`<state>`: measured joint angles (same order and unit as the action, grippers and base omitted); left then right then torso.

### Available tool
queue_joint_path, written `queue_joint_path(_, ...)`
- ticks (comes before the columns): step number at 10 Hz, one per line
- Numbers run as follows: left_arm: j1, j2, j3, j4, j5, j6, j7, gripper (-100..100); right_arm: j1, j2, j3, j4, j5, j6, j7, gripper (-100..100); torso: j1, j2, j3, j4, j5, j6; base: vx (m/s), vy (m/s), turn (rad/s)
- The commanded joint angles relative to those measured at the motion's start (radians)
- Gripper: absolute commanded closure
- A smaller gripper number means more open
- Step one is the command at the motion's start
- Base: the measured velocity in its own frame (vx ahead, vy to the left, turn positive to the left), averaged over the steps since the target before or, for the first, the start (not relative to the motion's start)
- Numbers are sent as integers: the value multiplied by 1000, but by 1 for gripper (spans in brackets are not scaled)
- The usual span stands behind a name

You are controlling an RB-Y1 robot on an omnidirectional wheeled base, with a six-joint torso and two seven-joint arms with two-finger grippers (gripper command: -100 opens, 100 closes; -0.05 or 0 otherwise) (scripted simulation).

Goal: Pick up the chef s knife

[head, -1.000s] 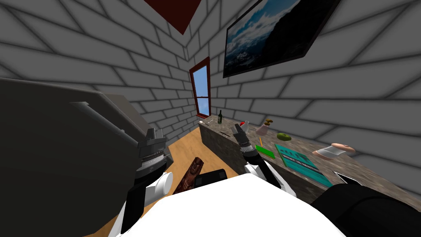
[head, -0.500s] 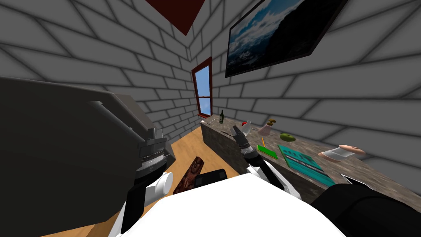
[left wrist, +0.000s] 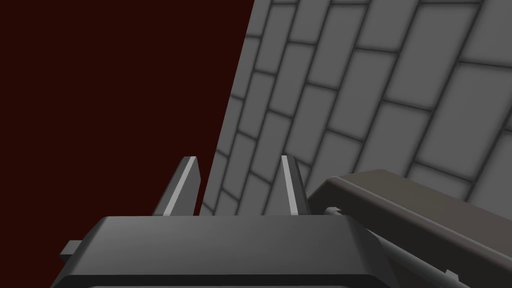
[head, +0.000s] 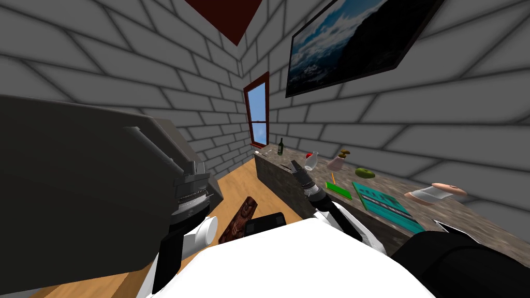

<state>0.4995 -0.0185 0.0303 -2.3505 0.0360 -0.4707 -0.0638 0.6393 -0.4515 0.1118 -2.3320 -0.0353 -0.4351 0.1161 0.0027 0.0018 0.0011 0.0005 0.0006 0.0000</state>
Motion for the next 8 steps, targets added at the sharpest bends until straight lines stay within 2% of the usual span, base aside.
queue_joint_path(1, 0, 0, 0, 0, 0, 0, 0, 0, 2, -14, -2, -1, -2, 2, -3, -100, 0, 0, 0, 0, 0, 0, -10, 20, 48)
queue_joint_path(2, 0, 0, 0, 0, 0, 0, 0, 0, 2, -14, -2, -1, -2, 2, -3, -100, -1, -1, 0, 0, 0, 0, 0, 17, 37)
queue_joint_path(3, 0, 0, 0, 0, 0, 0, 0, 0, 16, -63, 6, -2, -3, 10, -6, -100, -1, -1, -1, 0, 0, 0, -23, 44, -15)
queue_joint_path(4, 0, 0, 0, 0, 0, 0, 0, 0, 16, -78, 6, -2, -3, 10, -6, -100, 0, 0, 0, 0, 0, 0, -12, 25, 12)
queue_joint_path(8, 0, 0, 0, 0, 0, 0, 0, 0, 16, -78, 6, -2, -3, 10, -6, -100, -1, -1, -1, 0, 0, 0, -8, 17, 31)
